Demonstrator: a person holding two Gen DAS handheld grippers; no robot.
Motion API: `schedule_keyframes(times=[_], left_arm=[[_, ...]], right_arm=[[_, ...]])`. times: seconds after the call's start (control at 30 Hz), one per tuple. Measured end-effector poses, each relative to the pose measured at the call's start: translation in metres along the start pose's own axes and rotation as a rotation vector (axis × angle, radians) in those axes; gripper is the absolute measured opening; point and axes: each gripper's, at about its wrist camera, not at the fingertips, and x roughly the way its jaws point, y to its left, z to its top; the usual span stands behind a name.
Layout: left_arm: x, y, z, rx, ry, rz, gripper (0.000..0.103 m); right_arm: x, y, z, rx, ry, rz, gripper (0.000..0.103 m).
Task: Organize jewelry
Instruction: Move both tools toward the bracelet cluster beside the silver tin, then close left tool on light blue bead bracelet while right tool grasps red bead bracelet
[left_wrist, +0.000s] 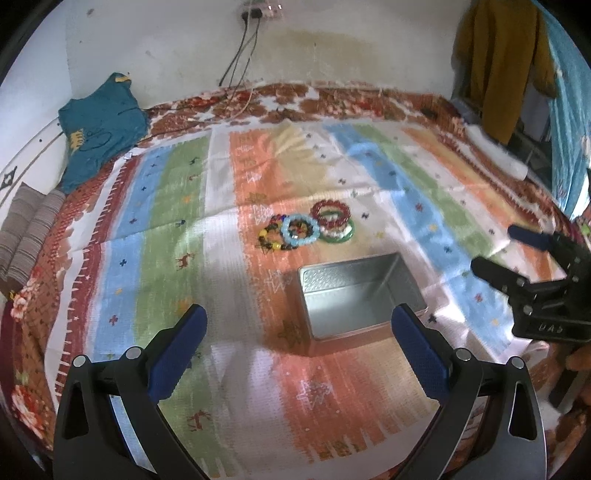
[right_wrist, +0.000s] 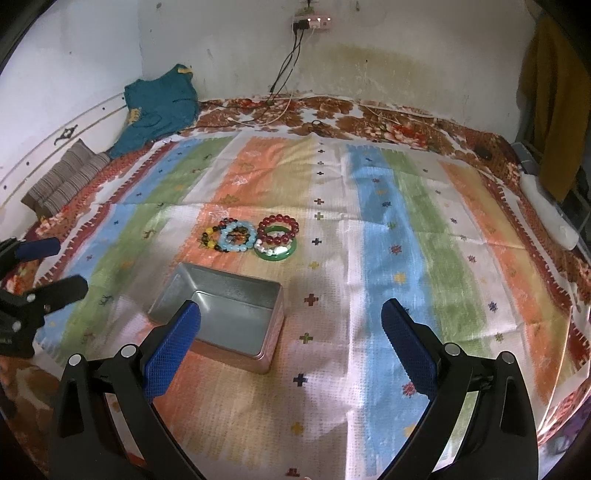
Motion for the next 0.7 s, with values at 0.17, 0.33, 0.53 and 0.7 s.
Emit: schedule_keyframes(times=[0.17, 0.33, 0.53, 0.7], left_arm=[[0.012, 0.0, 0.011, 0.016, 0.01, 0.032, 0.097], [0.021, 0.005, 0.023, 0.001, 0.01, 0.057, 0.097], [0.043, 0.01, 0.036, -0.016, 0.049, 0.079, 0.097], [0.056, 0.016, 0.041, -0.062, 0.084, 0.052, 0.097]], right_arm=[[0.013, -0.001, 0.01, -0.023, 0.019, -0.016, 0.099], [0.03, -0.011, 0.02, 0.028, 0.062, -0.007, 0.099], [0.049, -0.015, 0.035, 0.06, 0.074, -0.025, 0.099], [0.068, -0.025, 0.044, 0.089, 0.097, -0.046, 0.099]])
